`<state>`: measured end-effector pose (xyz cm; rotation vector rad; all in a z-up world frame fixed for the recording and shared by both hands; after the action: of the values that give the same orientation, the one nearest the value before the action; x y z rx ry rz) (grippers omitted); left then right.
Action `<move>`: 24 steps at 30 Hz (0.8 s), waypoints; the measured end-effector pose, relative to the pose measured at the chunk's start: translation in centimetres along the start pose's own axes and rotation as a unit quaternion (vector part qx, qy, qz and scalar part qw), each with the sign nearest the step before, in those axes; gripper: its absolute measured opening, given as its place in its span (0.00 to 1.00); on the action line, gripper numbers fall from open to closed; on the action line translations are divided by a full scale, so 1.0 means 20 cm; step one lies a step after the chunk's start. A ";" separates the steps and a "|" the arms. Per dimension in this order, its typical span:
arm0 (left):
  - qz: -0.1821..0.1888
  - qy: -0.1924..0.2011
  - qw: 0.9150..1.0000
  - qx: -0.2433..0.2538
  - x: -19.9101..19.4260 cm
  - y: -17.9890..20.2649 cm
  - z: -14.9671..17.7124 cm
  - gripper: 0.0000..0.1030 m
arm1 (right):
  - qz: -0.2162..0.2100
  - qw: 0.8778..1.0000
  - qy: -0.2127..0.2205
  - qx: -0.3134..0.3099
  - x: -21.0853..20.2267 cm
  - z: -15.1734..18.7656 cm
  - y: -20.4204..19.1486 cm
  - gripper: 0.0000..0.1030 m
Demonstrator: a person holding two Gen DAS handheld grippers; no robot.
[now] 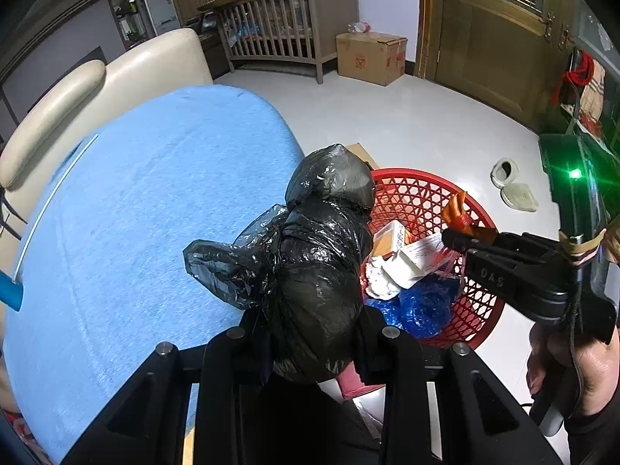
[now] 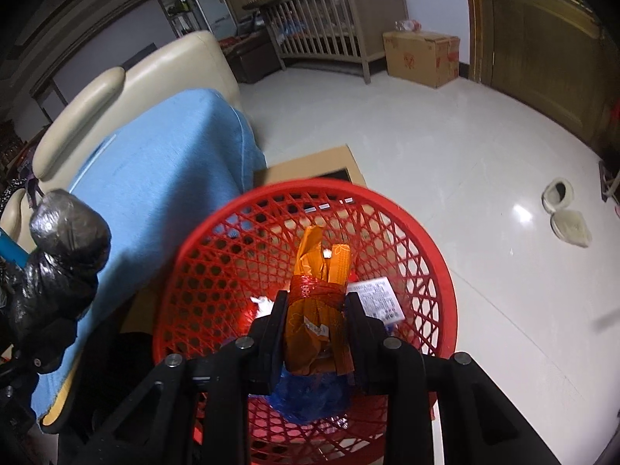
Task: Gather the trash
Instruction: 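Carry the black bag and orange bag toward the red basket with both tools, then open the right tool over the basket while the left tool lowers the black bag in and opens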
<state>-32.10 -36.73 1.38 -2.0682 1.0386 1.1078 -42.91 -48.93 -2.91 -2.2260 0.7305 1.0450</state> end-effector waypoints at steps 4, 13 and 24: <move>0.003 -0.003 1.000 0.008 0.01 0.03 -0.02 0.32 | 0.000 1.000 -0.016 0.002 0.03 0.03 0.04 0.31; 0.008 -0.009 1.000 0.019 0.03 0.07 -0.03 0.32 | 0.002 0.999 0.019 0.028 -0.07 0.00 0.13 0.69; 0.013 -0.035 0.999 0.033 0.11 0.04 -0.05 0.72 | -0.001 0.995 0.074 0.068 -0.26 -0.08 0.23 0.69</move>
<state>-31.49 -38.81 -0.12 -1.9570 1.0557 1.1352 -48.03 -52.08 0.91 -2.2018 0.8364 0.8097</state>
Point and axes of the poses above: each gripper's, at about its wrist camera, not at the fingertips, and x roughly the way its jaws point, y to its right, z to its underside, the point moved 2 cm from there along x, roughly the way its jaws point, and after that the axes turned 3 degrees about -y, right-handed, at the moved point
